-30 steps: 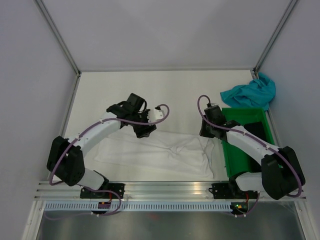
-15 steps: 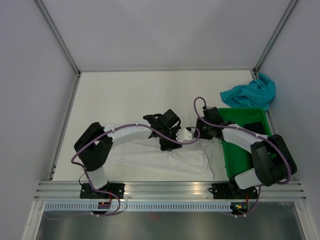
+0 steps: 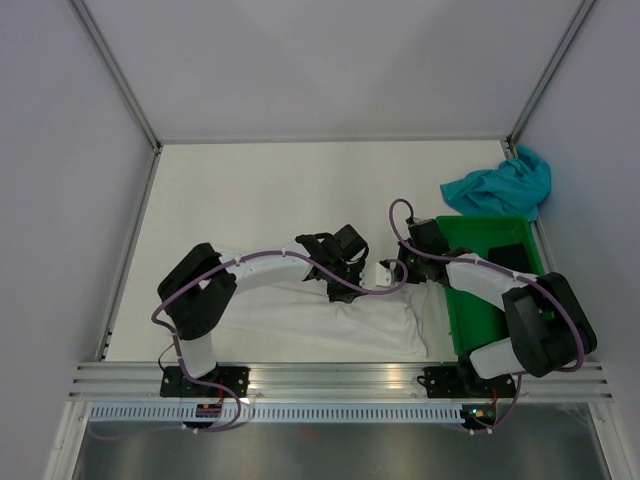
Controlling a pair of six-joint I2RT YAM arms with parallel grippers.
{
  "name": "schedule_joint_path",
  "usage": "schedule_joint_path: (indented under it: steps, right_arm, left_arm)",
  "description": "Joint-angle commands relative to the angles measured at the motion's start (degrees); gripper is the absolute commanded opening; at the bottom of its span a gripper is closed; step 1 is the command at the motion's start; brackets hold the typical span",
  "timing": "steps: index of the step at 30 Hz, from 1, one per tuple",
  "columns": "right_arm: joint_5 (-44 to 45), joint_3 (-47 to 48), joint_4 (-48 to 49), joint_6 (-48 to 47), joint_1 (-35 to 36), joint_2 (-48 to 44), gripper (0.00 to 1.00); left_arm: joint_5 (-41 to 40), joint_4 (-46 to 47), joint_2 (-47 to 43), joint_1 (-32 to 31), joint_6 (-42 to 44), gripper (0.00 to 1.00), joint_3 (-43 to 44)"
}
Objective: Roll the t-shirts
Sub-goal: Fold the tshirt
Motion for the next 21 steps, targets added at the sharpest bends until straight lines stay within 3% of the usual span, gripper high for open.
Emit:
schedule_joint_path:
  steps: [1,3,8,14,21]
  right_arm:
    - [-1.5,-1.3,0.2,0.7,-0.2,-2.9,0.06]
    - [-1.6,-2.2,0.0,1.2,-0.2,-4.0,0.01]
    - [-1.9,-3.8,-2.6,1.6,-0.1,-10.1,0.0]
    - [-1.9,-4.7,-7.8,1.6,0.8,-16.7,0.0]
    - [-3.7,-9.2,-6.6,4.9,3.7,-20.1,0.02]
  left_arm:
    - [3.0,1.6,-0.8,-0.3,-0.8,0.23,0.8]
    - [3.2,1.6,-1.9,-0.3,-0.3,0.15,-0.3]
    - [2.9,1.2,-4.8,-0.3,2.2,0.03,-3.2]
    - [2.5,0.4,-5.1,-0.3,3.6,0.02,-4.2]
    - [3.5,-1.0,-6.3,-0.3,6.1,0.02,-5.2]
